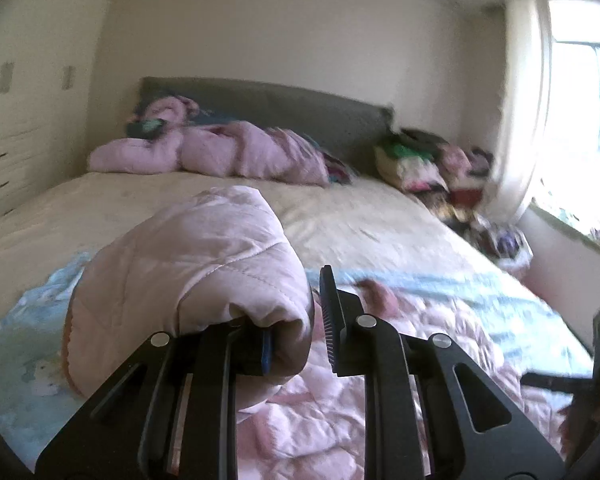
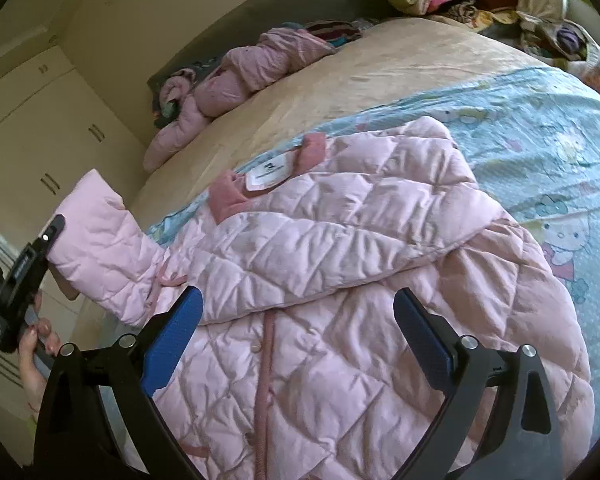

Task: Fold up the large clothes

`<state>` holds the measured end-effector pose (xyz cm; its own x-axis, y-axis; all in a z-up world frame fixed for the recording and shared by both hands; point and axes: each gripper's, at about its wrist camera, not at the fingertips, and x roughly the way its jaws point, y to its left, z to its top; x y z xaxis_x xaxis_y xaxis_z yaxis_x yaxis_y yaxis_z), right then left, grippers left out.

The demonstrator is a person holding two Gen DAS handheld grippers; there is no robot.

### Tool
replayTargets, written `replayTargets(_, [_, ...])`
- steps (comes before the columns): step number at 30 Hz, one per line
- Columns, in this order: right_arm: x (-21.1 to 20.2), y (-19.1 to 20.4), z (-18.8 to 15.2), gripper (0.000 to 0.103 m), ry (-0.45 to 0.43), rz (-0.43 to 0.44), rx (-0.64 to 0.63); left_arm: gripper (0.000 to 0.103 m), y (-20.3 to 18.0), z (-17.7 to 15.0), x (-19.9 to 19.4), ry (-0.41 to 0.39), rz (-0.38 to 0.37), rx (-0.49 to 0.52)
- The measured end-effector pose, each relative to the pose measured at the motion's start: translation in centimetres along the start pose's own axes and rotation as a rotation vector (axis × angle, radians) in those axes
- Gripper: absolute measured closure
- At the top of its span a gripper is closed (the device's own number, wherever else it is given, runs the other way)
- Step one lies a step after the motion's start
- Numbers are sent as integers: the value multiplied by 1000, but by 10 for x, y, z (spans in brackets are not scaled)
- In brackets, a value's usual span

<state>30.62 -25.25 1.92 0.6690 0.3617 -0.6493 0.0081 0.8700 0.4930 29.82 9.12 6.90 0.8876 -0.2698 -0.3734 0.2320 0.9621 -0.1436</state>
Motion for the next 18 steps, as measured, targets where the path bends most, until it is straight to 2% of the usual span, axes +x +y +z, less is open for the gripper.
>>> replayTargets(5, [-3,-15,1,7,-13,-44,43,91,-47,-28,36,111,-66,153])
replayTargets(7, [-5,-23,1,7,-23,-66,57,91,-71,-46,51,159,-54,272])
replayTargets(13, [-11,-45,0,7,-38,-90,109,91,-112,-105,84,318,-63,495])
replayTargets(18, [-19,-60,0,7,-54,-106,137,91,-121,-129,91,363,-55,583])
